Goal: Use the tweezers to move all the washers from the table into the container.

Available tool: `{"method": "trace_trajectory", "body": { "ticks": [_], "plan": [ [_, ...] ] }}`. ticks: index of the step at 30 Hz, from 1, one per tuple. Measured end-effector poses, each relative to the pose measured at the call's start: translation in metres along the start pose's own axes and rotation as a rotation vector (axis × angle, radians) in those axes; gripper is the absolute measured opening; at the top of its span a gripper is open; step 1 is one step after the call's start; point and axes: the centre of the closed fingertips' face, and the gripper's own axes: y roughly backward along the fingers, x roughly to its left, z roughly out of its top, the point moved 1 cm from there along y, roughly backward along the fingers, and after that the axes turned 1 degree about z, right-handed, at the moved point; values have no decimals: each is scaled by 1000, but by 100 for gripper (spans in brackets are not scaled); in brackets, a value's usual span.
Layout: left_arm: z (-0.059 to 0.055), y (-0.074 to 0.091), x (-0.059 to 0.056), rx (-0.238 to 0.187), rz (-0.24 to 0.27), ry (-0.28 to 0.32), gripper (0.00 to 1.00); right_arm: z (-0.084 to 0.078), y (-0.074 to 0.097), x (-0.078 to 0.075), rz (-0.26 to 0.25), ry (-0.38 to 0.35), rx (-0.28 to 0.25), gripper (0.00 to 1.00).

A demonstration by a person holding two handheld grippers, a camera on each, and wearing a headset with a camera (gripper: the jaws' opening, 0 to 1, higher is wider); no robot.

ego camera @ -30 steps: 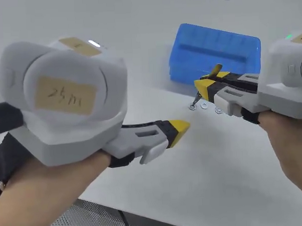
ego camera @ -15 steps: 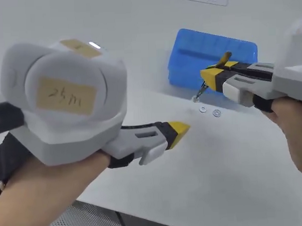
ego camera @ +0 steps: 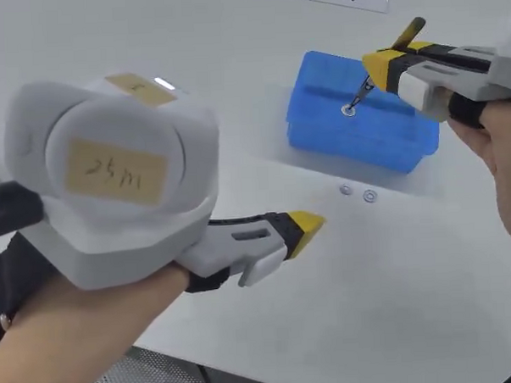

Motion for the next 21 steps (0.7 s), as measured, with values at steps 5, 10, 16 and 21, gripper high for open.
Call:
{"method": "trace_trajectory", "body": {
  "ticks": [5, 10, 16, 21],
  "plan": [
    [-1, 1, 2, 1, 2, 3, 92, -16, -12, -6, -5, -14, 33, 3],
    [-5, 0, 1, 11, 3, 7, 92, -31, -20, -10, -5, -41, 56, 3],
    [-6, 0, 0, 14, 2, 5, 92, -35, -20, -8, -6, -42, 70, 3],
    [-5, 0, 1, 11, 2, 4, 92, -26, -14, -6, 1, -56, 48, 3]
  ]
}}
